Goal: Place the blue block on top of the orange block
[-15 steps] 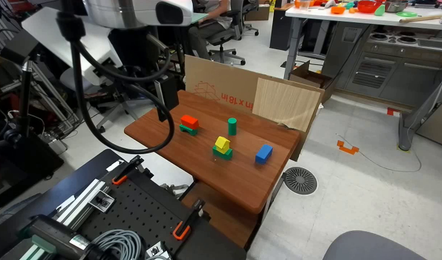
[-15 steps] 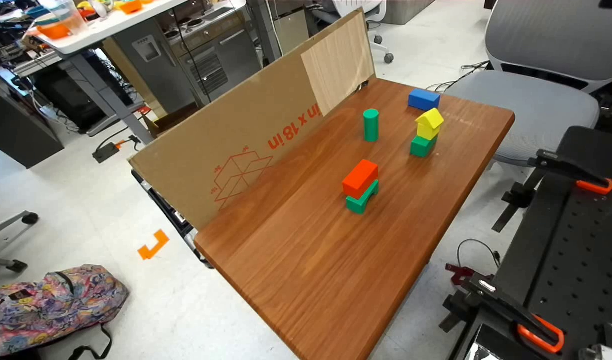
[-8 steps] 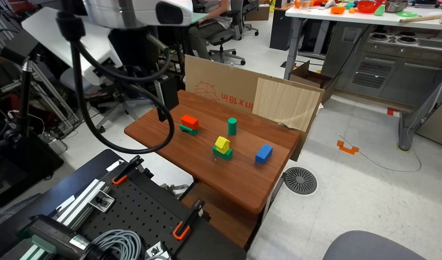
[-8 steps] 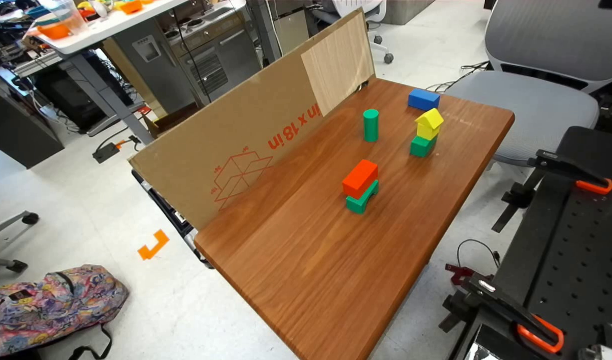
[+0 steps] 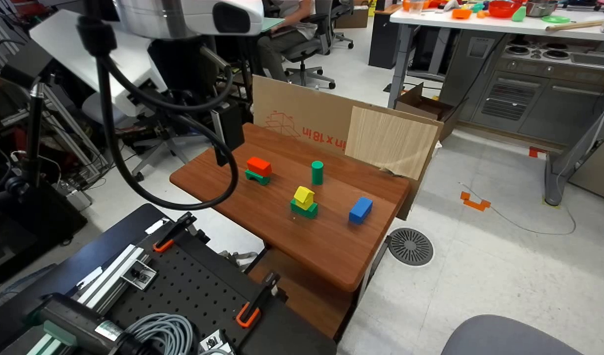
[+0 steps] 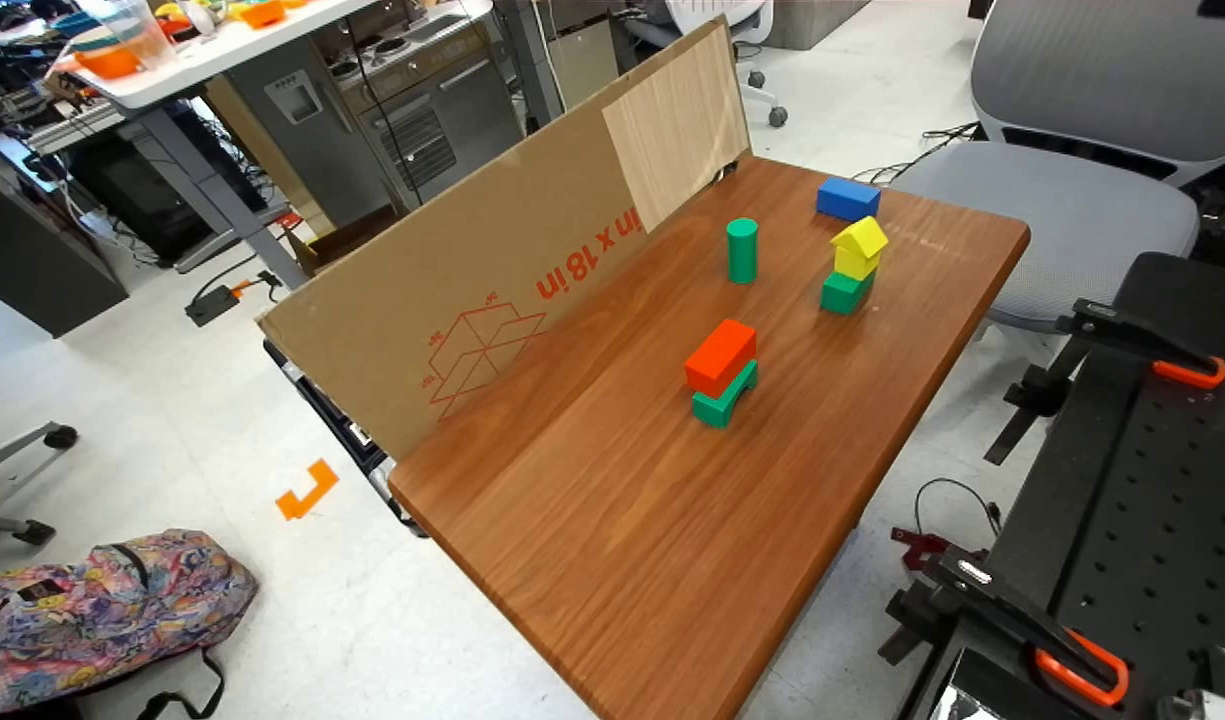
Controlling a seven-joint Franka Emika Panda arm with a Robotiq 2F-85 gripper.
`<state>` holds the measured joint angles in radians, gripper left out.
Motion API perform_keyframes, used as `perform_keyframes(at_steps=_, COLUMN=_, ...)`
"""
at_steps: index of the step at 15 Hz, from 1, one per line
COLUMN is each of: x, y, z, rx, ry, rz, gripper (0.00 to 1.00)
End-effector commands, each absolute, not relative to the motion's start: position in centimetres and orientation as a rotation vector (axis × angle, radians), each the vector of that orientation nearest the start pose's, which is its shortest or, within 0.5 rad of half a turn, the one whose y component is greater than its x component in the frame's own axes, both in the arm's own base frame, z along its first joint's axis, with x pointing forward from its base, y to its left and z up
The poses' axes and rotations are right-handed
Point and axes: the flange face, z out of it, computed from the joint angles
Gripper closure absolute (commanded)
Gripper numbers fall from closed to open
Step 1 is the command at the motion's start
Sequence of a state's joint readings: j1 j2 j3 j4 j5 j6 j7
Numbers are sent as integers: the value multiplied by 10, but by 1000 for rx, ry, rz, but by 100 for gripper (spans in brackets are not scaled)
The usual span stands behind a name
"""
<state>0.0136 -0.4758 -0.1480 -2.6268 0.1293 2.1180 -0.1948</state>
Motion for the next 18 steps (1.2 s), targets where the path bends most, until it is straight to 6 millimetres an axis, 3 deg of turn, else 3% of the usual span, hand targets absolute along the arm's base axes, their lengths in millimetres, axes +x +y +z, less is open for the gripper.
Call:
perform_keyframes(at_steps=1, x=378, y=-44, z=400, rx=-2961, ry=-12, rz=18, gripper=0)
perform_keyframes(at_steps=12, x=382, y=-47, z=402, rx=-3016, ry=1, rz=-66, gripper=0)
perform_keyframes(at_steps=13, x=408, y=-61, z=384, rx=-3019, ry=-6, rz=-74, gripper=0)
perform_keyframes(at_steps=18, x=451, y=-117, z=332, rx=-3038, ry=75, rz=-75, gripper=0)
